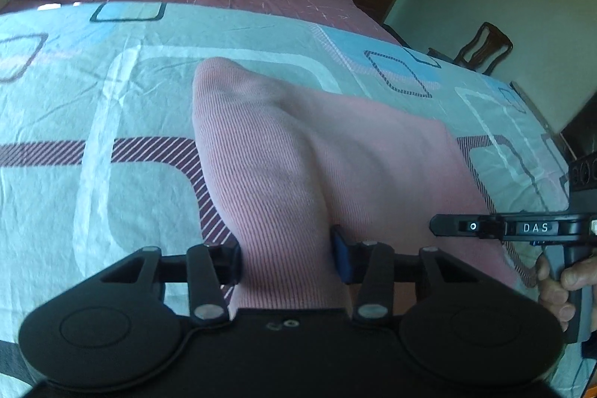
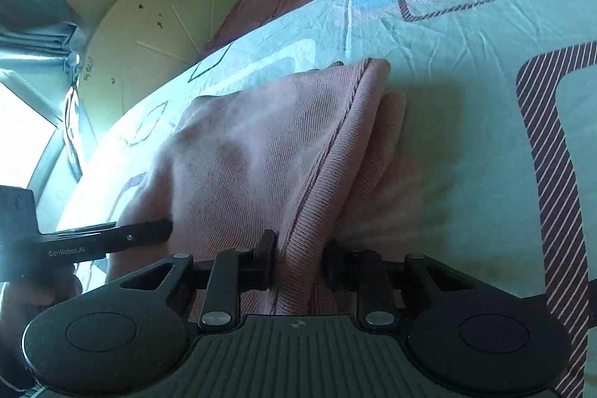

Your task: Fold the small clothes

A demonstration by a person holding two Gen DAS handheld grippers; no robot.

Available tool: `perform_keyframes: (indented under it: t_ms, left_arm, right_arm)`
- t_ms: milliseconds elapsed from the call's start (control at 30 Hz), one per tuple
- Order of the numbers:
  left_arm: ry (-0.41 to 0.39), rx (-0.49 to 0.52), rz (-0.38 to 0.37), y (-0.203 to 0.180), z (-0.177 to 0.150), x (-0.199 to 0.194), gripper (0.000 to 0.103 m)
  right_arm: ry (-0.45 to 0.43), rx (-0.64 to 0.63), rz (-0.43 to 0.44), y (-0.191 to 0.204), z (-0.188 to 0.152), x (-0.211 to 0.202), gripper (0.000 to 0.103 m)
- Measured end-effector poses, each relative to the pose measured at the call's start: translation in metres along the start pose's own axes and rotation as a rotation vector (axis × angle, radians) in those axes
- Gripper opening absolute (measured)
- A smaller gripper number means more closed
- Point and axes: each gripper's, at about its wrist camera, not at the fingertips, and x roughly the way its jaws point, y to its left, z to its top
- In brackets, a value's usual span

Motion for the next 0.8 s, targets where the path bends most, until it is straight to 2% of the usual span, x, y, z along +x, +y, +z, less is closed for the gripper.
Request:
perform_keyframes:
  t_ms: [133,367,600,800]
  left_arm:
    - [-0.036,0.061,0.008,-0.006,0.000,-0.017,0.035]
    - [-0.081,0.089,-0.017,0.019,-0.003,-0.063,0.034]
    - [-0.114,0.070,0.038,0.079,-0.011,-0.115,0.034]
    - [-0.109,0.029,0.065,0.136,-0.023,-0.143,0.034]
  right_arm:
    - [-0.052,-0.087,-0.064,0.032,-0.005,-0.013,0.018]
    - [-0.097,-0.182,-0.079,0.100,-0.006,-0.021,0.018]
    - [-0.086,-0.218,-0.023,0.167,-0.011,0.023,0.018]
    - [-0.058,-0.245,0.024,0.217,-0.017,0.069,0.018]
